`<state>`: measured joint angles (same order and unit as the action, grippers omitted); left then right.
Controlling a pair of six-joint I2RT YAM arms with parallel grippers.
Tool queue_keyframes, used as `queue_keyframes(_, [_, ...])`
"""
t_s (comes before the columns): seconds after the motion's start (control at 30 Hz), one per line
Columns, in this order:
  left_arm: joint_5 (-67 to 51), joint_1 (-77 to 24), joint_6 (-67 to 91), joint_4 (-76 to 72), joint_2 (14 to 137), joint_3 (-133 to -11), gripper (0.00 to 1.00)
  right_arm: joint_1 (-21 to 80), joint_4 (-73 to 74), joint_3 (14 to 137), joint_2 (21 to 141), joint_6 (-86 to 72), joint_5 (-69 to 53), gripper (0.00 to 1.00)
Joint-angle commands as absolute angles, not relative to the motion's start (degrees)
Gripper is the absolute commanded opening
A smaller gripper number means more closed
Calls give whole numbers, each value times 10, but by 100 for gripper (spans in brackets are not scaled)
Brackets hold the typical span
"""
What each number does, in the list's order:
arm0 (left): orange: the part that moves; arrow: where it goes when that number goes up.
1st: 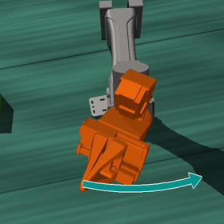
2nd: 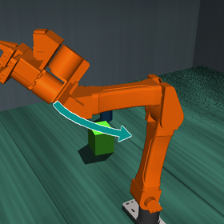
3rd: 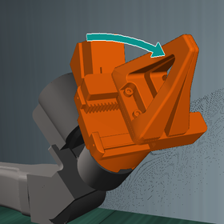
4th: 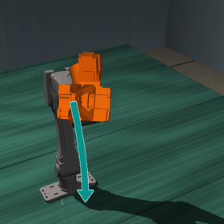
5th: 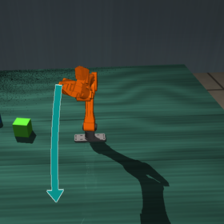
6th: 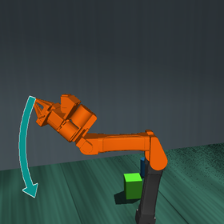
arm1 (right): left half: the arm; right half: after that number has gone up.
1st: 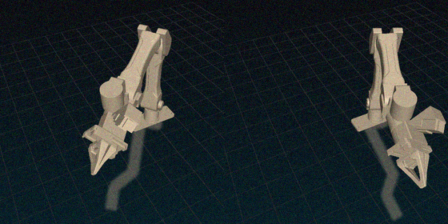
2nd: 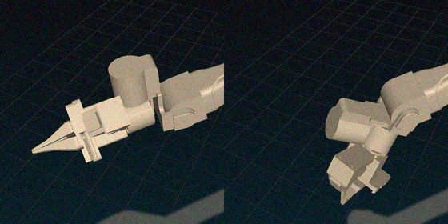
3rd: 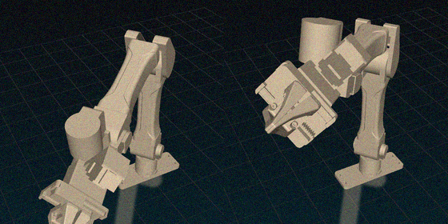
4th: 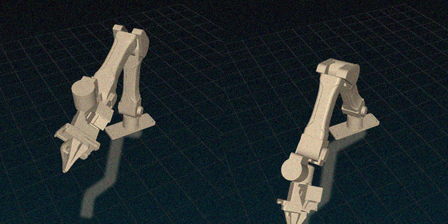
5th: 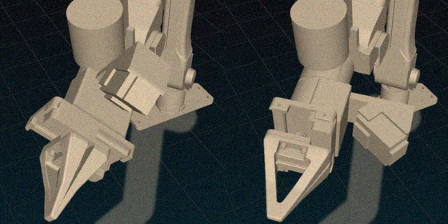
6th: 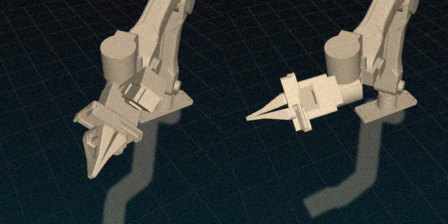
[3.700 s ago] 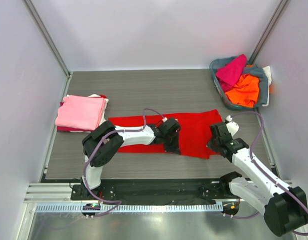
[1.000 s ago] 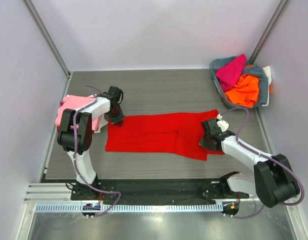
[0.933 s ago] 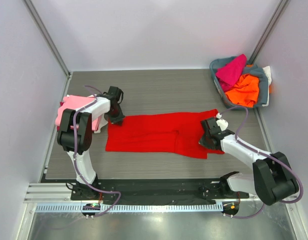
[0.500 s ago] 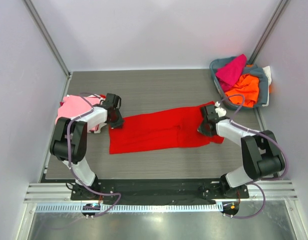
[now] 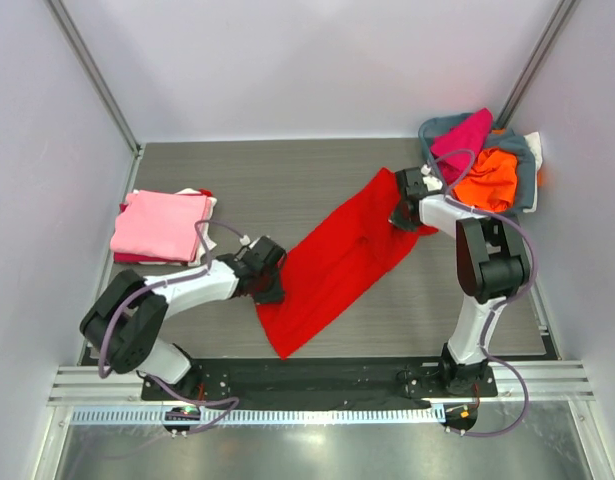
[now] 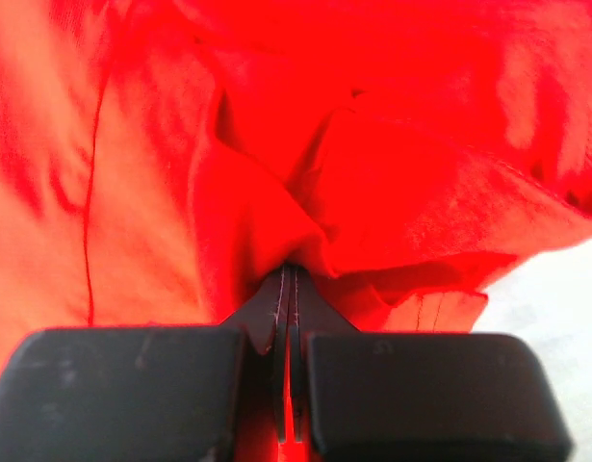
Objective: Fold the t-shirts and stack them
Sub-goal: Fold the tshirt
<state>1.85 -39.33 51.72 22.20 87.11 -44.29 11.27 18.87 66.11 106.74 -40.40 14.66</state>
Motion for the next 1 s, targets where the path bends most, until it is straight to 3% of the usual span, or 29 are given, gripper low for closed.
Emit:
queue_keyframes(0.0, [42,-435,578,266,842,-377,0,112,212,702,1133,-380,121,1])
queue_keyframes(0.1, [52,-476,633,254,815,-346,0,112,215,750,1171,-371,93,1])
queue_keyframes(0.3, [142,-652,767,238,788,-337,0,127,227,844,1236,-357,55,1])
queue_keyframes(0.5, [199,-743,827,207,805,-362,0,155,281,964,1307,-336,61,1])
queue_keyframes(0.73, [223,-734,782,265,771,-428,0,156,315,1002,1273,-293,96,10])
queue_keyframes(0.97, [184,-635,717,262,669,-428,1,157,288,950,1175,-280,72,36])
